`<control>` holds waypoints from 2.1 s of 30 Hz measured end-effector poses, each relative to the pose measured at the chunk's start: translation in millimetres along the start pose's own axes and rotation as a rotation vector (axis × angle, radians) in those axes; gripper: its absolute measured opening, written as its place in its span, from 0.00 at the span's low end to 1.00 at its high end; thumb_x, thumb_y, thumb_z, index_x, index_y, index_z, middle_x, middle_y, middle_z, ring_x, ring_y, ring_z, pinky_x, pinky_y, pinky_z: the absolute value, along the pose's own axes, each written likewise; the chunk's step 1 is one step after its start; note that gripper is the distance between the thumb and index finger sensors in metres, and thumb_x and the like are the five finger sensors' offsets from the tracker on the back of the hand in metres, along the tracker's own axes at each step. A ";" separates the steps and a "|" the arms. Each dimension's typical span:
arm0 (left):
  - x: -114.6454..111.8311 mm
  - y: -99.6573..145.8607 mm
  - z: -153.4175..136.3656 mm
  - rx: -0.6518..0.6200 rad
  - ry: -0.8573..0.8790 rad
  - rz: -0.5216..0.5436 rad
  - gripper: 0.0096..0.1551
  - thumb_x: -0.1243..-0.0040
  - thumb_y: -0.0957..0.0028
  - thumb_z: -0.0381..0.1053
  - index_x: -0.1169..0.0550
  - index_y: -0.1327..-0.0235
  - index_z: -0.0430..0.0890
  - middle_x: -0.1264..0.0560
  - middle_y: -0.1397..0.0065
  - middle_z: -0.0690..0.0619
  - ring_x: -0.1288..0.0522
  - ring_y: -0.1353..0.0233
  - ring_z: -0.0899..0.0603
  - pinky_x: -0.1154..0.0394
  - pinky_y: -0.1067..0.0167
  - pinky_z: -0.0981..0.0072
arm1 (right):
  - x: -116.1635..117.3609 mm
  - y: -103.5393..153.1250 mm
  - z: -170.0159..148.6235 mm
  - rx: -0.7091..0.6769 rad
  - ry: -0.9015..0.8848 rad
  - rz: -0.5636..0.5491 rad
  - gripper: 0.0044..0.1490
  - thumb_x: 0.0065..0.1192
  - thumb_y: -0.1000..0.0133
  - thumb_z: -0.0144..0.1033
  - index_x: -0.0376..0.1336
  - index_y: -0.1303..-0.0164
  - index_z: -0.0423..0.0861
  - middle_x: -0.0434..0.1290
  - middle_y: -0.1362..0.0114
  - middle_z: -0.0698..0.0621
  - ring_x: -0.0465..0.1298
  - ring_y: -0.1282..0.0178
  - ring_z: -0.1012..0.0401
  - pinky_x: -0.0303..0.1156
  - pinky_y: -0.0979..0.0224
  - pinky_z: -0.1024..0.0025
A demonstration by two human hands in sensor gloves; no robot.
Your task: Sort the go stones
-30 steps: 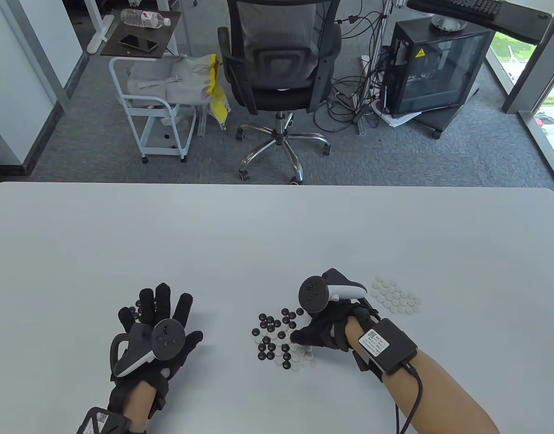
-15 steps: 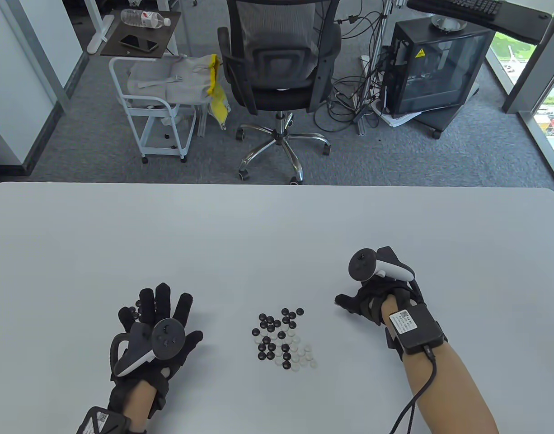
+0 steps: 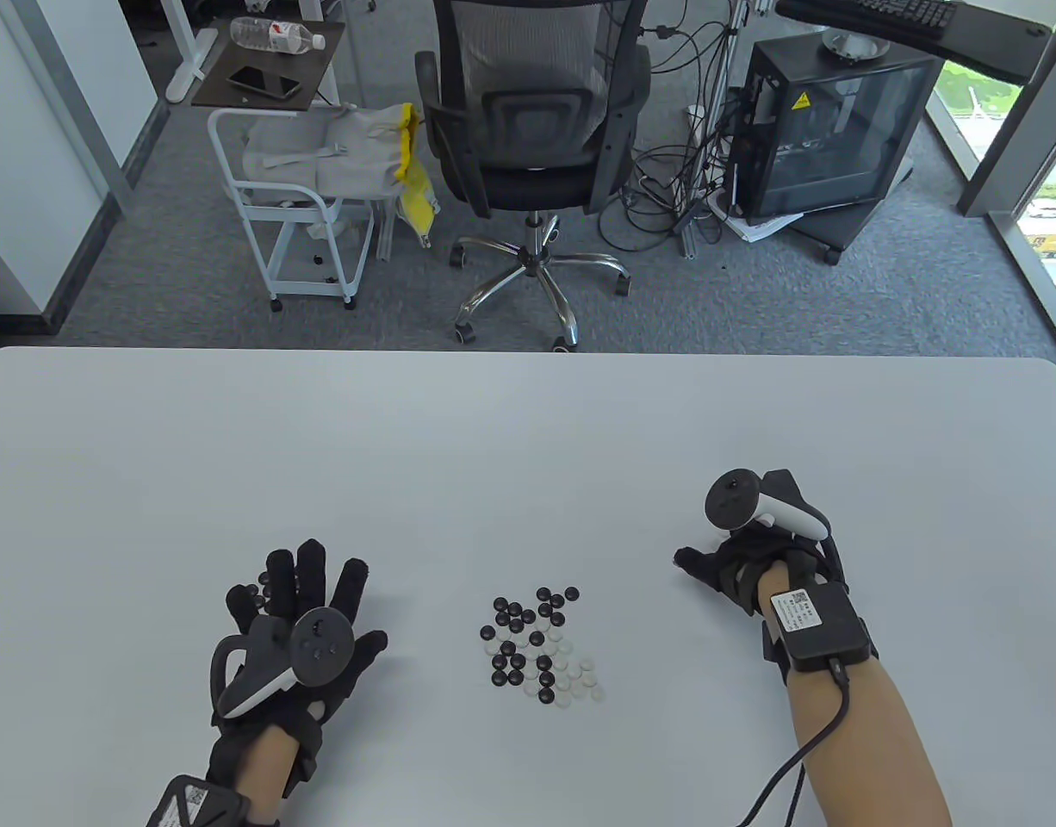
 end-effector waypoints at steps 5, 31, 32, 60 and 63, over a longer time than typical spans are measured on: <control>0.3 0.1 -0.2 0.000 0.002 0.000 0.49 0.57 0.37 0.66 0.60 0.13 0.50 0.77 0.18 0.33 0.80 0.25 0.24 0.76 0.46 0.15 | -0.5 2.9 8.2 -0.020 0.028 -0.003 0.46 0.37 0.35 0.55 0.61 0.17 0.37 0.31 0.16 0.21 0.24 0.26 0.24 0.27 0.37 0.10; 0.8 0.5 0.9 -0.003 -0.003 0.002 0.48 0.57 0.37 0.66 0.59 0.13 0.50 0.77 0.18 0.33 0.80 0.25 0.24 0.76 0.46 0.15 | 97.3 57.6 149.4 -0.502 0.269 0.250 0.45 0.38 0.35 0.55 0.62 0.17 0.37 0.29 0.16 0.21 0.24 0.26 0.24 0.29 0.37 0.10; 0.9 0.6 1.2 -0.005 -0.004 0.003 0.48 0.57 0.37 0.66 0.59 0.13 0.49 0.77 0.18 0.33 0.80 0.25 0.24 0.76 0.46 0.15 | 101.2 58.2 149.1 -0.505 0.286 0.255 0.46 0.38 0.35 0.55 0.61 0.17 0.37 0.29 0.17 0.22 0.23 0.26 0.24 0.29 0.37 0.10; 0.9 0.9 1.2 -0.006 0.001 0.007 0.48 0.57 0.37 0.66 0.59 0.13 0.49 0.77 0.18 0.33 0.80 0.25 0.24 0.76 0.46 0.15 | 37.9 38.2 -19.9 -0.076 0.035 0.029 0.45 0.38 0.35 0.55 0.54 0.13 0.40 0.21 0.19 0.25 0.19 0.28 0.25 0.24 0.38 0.11; 1.0 0.9 0.2 -0.004 0.007 0.008 0.48 0.57 0.37 0.66 0.59 0.13 0.49 0.77 0.18 0.33 0.80 0.25 0.24 0.76 0.46 0.15 | 30.1 31.4 -24.3 -0.054 -0.001 0.011 0.45 0.37 0.35 0.55 0.55 0.13 0.40 0.21 0.19 0.24 0.19 0.28 0.25 0.24 0.38 0.11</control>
Point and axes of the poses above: the tracker on the back of each hand, its own z axis roughly to the thumb side, its own y axis roughly from the fingertips to the wrist, x = y × z, the point moved 5 cm from there along -y, roughly from the wrist to the fingertips
